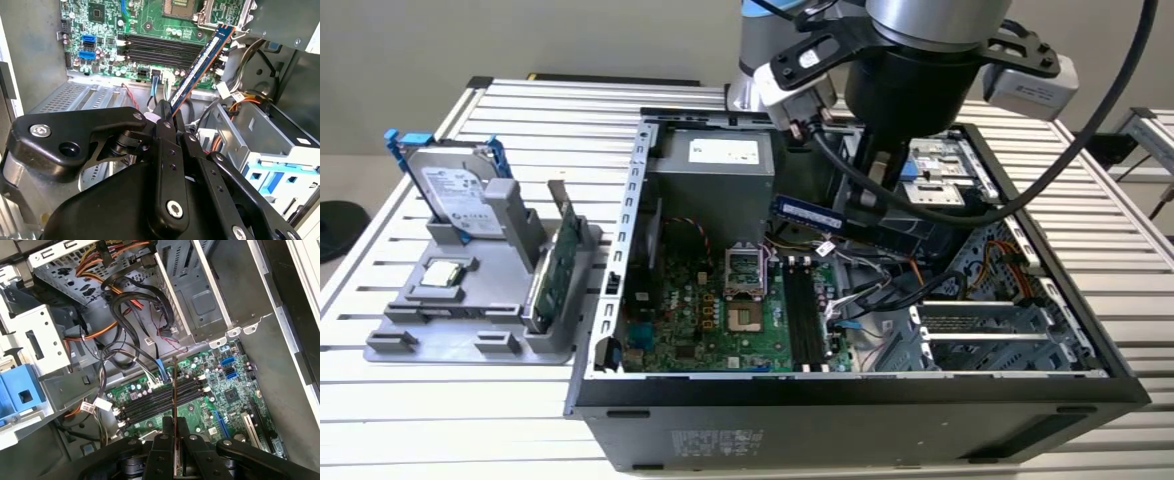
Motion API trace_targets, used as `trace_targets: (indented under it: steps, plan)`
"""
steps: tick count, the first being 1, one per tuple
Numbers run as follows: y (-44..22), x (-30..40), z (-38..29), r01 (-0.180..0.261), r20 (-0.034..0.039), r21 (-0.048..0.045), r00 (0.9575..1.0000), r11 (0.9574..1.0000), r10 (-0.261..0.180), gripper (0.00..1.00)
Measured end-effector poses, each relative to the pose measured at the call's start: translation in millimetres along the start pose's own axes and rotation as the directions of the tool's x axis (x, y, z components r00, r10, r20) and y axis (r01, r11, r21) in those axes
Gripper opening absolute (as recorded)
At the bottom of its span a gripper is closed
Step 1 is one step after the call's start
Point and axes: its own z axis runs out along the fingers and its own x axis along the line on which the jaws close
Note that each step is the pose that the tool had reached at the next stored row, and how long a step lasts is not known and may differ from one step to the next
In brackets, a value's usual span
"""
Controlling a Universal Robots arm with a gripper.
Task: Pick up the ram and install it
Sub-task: 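Insert the ram into the slot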
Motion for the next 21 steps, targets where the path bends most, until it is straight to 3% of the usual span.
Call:
trace_targets:
  steps: [10,21]
  plan:
    - [0.0,0.0,0.0,-0.05,0.0012,0.0006,0.9987,0.9987,0.05,0.0]
    - [0.0,0.0,0.0,-0.106,0.0026,0.0013,0.9944,0.9944,0.106,0.0]
